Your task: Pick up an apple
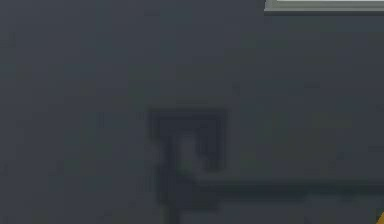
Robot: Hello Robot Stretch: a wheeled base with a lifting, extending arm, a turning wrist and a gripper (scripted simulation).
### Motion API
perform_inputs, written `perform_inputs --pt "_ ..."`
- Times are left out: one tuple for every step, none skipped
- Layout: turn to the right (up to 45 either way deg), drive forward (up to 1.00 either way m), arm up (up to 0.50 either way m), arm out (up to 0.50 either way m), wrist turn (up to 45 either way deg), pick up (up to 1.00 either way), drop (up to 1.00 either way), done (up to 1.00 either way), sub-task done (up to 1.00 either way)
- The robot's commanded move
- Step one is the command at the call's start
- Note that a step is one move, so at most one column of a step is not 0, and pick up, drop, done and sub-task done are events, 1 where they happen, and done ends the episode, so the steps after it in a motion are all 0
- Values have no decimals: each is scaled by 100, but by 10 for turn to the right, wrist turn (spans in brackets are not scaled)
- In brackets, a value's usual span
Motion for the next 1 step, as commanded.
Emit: perform_inputs --pt "0 0 10 0 0 0 0 0 0"
